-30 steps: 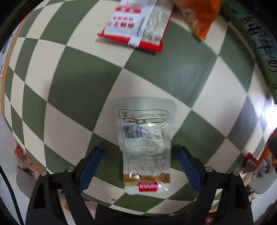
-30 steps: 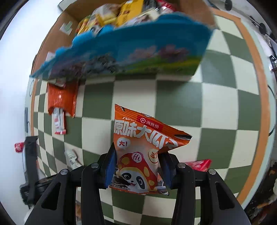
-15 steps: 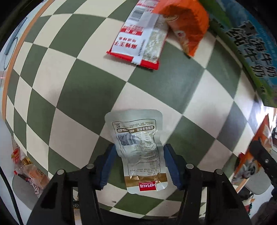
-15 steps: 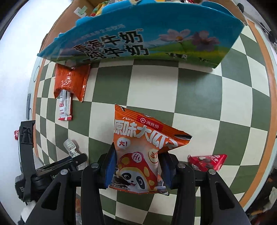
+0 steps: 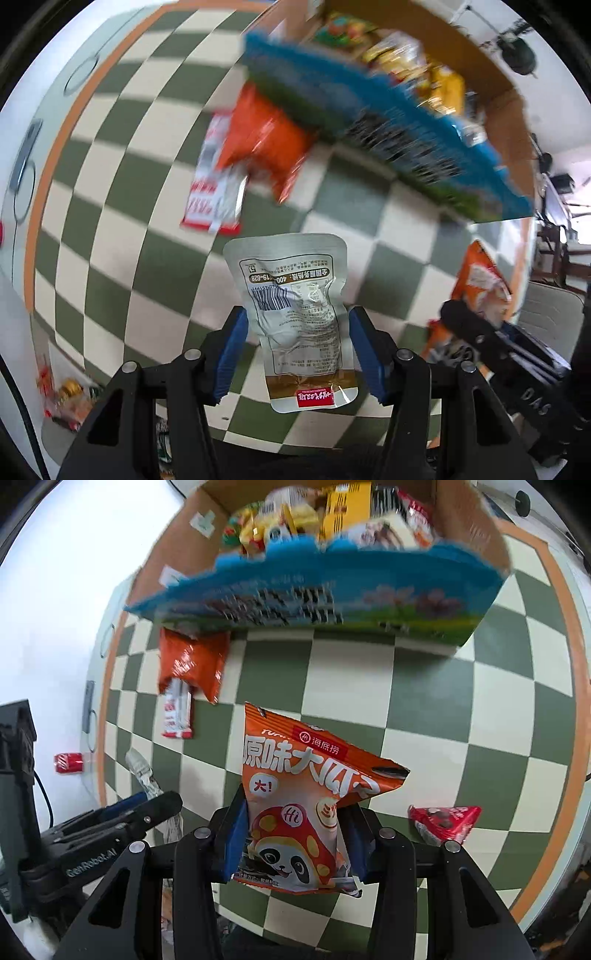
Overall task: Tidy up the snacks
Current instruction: 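Carry both packs into the box and open both grippers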
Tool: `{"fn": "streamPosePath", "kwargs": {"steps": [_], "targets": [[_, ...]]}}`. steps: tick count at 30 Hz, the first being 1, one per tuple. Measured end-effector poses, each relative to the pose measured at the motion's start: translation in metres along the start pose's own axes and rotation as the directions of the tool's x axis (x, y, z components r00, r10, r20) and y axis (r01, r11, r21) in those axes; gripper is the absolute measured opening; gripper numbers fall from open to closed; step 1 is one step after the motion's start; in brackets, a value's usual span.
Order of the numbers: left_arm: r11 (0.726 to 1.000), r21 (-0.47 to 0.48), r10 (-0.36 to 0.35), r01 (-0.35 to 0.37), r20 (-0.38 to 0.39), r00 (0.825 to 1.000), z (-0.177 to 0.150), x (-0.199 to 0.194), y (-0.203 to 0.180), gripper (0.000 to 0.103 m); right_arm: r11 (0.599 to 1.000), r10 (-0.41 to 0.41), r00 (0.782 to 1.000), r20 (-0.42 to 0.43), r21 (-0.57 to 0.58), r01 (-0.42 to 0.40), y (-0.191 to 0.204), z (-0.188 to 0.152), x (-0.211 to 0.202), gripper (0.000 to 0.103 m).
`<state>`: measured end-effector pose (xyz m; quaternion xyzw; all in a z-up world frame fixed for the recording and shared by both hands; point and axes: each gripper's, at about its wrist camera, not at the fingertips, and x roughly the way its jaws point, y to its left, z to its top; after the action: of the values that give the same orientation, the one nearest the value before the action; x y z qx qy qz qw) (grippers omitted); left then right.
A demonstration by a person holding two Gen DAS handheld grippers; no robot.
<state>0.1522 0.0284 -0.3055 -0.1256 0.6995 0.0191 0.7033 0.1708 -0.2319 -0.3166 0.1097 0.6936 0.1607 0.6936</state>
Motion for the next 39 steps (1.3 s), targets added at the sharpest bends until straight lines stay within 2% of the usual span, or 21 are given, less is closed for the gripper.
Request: {"fn": "streamPosePath", "kwargs": {"steps": [6, 8, 11, 17, 22, 28, 33, 37, 38, 39], "targets": [[0.992, 0.119, -0.044, 0.035, 0.068, 0.997, 0.043, -0.048, -0.050, 0.054, 0.999, 0.038, 0.997, 0.073, 0.023, -0.040, -0.005, 0.014, -0.051, 0.048], [0.987, 0.157, -0.057, 0.044, 0.081, 0.995, 0.067, -0.055, -0.074, 0.054, 0.998, 0.050, 0.994, 0.098, 0.034, -0.053, -0.006, 0.021, -0.068, 0.048], [0.977, 0.212, -0.060, 0.036, 0.106, 0.993, 0.092, -0.070, -0.092, 0.054, 0.996, 0.067, 0.988, 0.138, 0.052, -0.075, -0.006, 0.038, -0.093, 0.048], [0.956, 0.292, -0.045, 0.002, 0.139, 0.989, 0.151, -0.090, -0.115, 0.054, 0.994, 0.046, 0.979, 0.200, 0.085, -0.065, -0.007, 0.084, -0.127, 0.048], [0.944, 0.326, 0.003, -0.045, 0.130, 0.991, 0.208, -0.082, -0.117, 0.054, 0.993, -0.009, 0.975, 0.220, 0.116, -0.017, -0.011, 0.129, -0.135, 0.048], [0.938, 0.333, 0.067, -0.097, 0.100, 0.993, 0.260, -0.058, -0.111, 0.054, 0.983, -0.112, 0.973, 0.203, 0.164, 0.079, -0.030, 0.173, -0.122, 0.048], [0.929, 0.345, 0.118, -0.134, 0.068, 0.991, 0.282, -0.031, -0.109, 0.055, 0.971, -0.173, 0.970, 0.170, 0.192, 0.140, -0.045, 0.187, -0.101, 0.048], [0.919, 0.358, 0.172, -0.163, 0.007, 0.985, 0.291, -0.004, -0.109, 0.057, 0.966, -0.186, 0.973, 0.133, 0.206, 0.157, -0.056, 0.192, -0.082, 0.051], [0.919, 0.360, 0.173, -0.161, -0.002, 0.985, 0.292, 0.001, -0.109, 0.057, 0.965, -0.188, 0.974, 0.130, 0.210, 0.158, -0.058, 0.192, -0.078, 0.055], [0.916, 0.363, 0.185, -0.171, -0.005, 0.983, 0.293, 0.006, -0.109, 0.057, 0.962, -0.199, 0.973, 0.119, 0.212, 0.171, -0.059, 0.192, -0.074, 0.071]]}}
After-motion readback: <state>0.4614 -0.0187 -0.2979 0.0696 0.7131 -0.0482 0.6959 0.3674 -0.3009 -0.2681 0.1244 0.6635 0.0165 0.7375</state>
